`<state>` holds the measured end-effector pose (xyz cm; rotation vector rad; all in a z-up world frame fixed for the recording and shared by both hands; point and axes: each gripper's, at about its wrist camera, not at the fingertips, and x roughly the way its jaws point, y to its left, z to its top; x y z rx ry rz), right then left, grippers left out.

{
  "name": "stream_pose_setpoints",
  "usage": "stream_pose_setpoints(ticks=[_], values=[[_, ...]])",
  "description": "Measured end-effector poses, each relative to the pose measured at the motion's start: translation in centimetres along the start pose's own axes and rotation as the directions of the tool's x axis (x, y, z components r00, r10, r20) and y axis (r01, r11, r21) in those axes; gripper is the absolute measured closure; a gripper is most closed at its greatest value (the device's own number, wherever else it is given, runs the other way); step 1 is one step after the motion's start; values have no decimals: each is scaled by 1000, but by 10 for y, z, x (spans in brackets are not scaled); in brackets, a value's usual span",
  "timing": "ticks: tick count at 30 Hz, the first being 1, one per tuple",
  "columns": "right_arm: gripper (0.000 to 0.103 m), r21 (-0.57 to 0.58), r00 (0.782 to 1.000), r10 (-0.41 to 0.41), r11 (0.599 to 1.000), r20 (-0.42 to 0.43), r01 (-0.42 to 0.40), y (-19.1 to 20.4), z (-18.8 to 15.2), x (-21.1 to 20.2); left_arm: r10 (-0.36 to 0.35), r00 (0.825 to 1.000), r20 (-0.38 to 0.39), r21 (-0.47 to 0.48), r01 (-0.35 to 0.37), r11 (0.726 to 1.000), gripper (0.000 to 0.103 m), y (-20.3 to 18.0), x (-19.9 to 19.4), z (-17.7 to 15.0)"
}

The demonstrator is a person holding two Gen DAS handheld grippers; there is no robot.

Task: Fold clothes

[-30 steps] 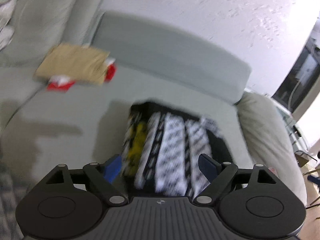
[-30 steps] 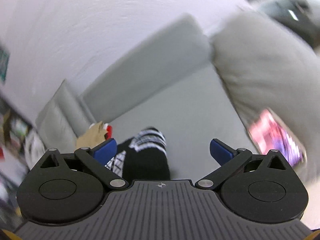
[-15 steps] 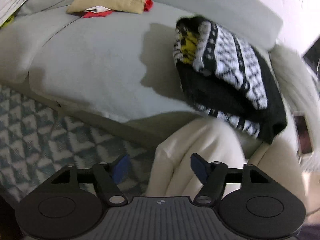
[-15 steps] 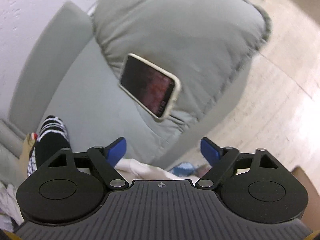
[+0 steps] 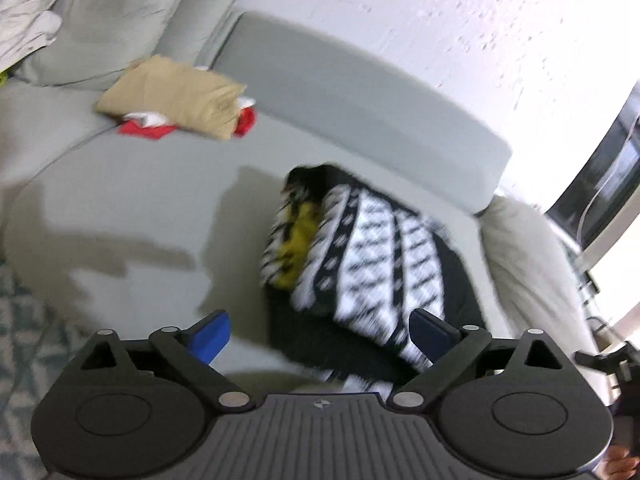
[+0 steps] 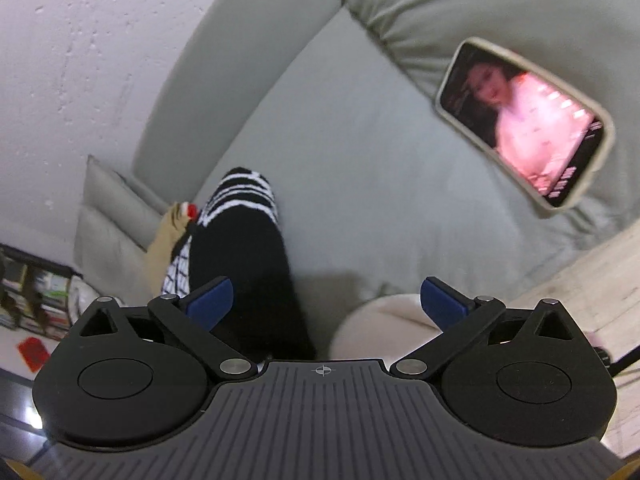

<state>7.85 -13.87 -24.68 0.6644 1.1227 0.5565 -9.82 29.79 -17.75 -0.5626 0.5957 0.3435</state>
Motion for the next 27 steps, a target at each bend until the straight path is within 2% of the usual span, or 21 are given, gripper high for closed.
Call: stream_pose_setpoints(ticks=[3,5,7,8,11,13,15,17,20,22,25,27], values=[[0,-19,999,-9,1000,-51,8,9,10,27,-7,999,-33,24,8,1000,6,-7,32,8],[0,-35,997,-15,999,-82,12,17,15,45,25,999,-47,34,-24,999,6,-7,55,14],[0,-62,995,-8,998,-100,2,29,18,60,47,996,-77,5,-46,999,7,2,75,19],[0,-79,994,-4,997,-108,-4,34,19,66,31,994,-103,-31,-34,999,7,10,85,21],[0,-158,991,4,987,-135,-25,51,21,87,-87,981,-173,-185,55,981,1,42,108,22],[0,-208,985,9,977,-171,-46,57,24,104,-186,962,-201,-297,121,947,0,67,121,16],[0,-219,976,31,972,-215,-80,56,28,120,-256,945,-203,-348,174,921,0,81,128,9],[0,-184,957,96,972,-274,-150,49,35,137,-304,933,-195,-355,221,908,0,86,133,6],[0,-81,915,206,965,-348,-248,33,44,164,-375,907,-193,-351,293,889,0,94,142,5],[0,-56,896,264,951,-358,-303,29,49,179,-421,886,-193,-352,338,873,0,99,147,4],[0,-55,882,303,937,-360,-345,36,54,199,-457,865,-206,-347,372,861,0,101,152,6],[0,-97,859,314,919,-405,-382,45,52,217,-473,854,-217,-349,385,855,1,99,157,9]])
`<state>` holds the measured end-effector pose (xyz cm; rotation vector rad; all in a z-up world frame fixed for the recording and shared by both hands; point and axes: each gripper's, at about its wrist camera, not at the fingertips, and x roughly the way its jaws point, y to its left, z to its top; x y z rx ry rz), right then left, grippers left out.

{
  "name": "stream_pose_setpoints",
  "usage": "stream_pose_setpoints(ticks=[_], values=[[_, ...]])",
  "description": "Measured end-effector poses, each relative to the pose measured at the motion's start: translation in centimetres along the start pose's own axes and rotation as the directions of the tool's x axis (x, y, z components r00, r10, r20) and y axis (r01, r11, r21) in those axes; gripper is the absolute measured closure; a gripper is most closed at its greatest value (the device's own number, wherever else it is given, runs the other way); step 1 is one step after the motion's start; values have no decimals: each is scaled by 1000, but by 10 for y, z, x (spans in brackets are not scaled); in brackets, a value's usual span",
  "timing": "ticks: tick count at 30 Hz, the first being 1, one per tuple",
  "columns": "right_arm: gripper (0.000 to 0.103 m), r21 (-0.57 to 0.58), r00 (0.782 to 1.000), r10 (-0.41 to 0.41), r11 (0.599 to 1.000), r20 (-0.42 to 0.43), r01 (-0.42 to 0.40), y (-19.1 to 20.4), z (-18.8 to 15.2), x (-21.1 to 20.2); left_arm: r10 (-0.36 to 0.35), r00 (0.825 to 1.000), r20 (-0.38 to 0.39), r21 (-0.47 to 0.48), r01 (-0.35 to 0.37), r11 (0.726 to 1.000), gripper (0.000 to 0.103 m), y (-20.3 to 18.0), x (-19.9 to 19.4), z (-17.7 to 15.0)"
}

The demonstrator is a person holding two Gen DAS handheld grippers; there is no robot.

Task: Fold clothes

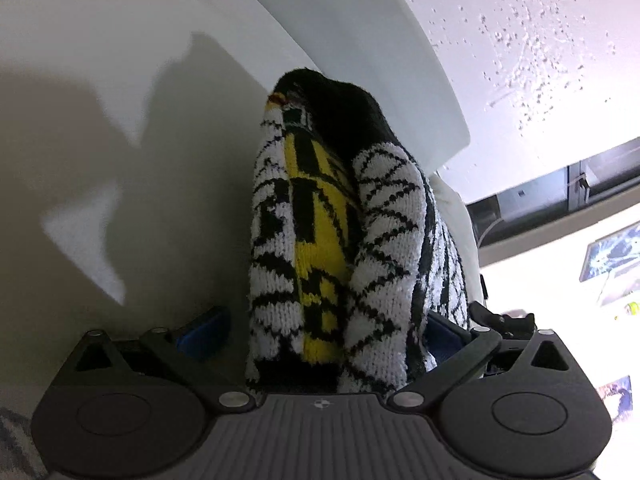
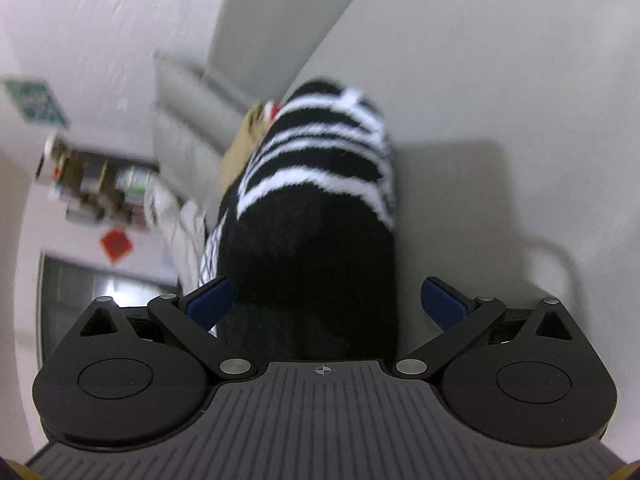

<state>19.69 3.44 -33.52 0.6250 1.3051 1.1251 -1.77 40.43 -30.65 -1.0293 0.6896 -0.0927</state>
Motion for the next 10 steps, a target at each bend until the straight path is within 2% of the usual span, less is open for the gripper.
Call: stream_pose_setpoints(ticks=[2,6,8,10], values=[[0,-50,998,34,998,-49,-36,5,4,23,-13,1000,-18,-10,13,1000,2,-3,7,4],[0,-61,999,-1,998,-40,-2,11,13,53,1,1000,-27,14,0,1000,2,-21,30,9],[3,-41,999,-47,998,-19,46,17,14,56,17,1000,-9,27,-16,1000,8,-27,33,8],[13,-6,995,-103,995,11,103,25,12,53,27,1000,16,33,-28,999,22,-29,30,4]])
